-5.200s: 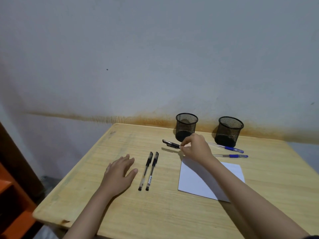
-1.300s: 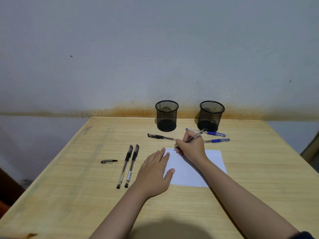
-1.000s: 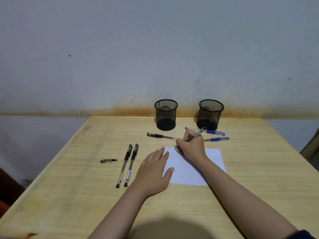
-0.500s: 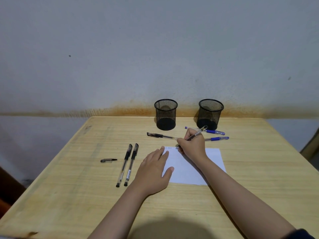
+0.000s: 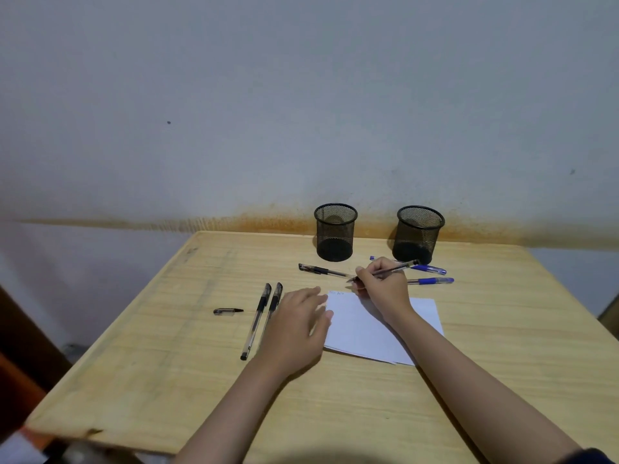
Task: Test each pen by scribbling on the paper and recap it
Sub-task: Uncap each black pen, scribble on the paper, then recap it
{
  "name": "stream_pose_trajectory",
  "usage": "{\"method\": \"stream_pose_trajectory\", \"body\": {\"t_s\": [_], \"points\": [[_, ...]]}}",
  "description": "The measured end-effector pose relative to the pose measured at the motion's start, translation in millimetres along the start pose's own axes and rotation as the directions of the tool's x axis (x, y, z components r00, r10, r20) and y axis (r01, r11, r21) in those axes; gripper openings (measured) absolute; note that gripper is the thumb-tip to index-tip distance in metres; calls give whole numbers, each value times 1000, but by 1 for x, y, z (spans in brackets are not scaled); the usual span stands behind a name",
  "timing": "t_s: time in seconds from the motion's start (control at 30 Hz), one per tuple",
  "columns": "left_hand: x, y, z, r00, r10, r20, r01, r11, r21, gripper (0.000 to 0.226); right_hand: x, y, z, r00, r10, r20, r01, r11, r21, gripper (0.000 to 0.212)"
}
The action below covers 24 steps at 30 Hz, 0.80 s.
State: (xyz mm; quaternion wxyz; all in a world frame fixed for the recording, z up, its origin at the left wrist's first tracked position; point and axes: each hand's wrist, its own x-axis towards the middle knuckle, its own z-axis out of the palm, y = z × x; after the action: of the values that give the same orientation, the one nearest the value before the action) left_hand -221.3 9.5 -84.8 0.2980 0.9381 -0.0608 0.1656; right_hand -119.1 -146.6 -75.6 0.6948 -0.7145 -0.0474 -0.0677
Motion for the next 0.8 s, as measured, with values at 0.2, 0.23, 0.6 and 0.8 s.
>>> {"method": "stream_pose_trajectory", "body": {"t_s": [0.2, 0.23, 0.6, 0.8], "points": [[-7, -49, -49, 957, -176, -229, 191, 981, 45, 33, 6, 5, 0, 997, -21, 71, 34, 983, -181, 14], [-10, -59, -57, 944, -229, -237, 246, 968, 47, 32, 7, 4, 0, 997, -17, 77, 32, 980, -197, 14], [-18, -90, -82, 892, -423, -161, 395, 901, -178, 9, -27, -32, 19, 953, -124, 276, 154, 984, -89, 6], [-18, -63, -79, 899, -429, -90, 323, 787, -526, 17, -54, -45, 38, 907, -181, 381, 167, 983, 70, 4]]}}
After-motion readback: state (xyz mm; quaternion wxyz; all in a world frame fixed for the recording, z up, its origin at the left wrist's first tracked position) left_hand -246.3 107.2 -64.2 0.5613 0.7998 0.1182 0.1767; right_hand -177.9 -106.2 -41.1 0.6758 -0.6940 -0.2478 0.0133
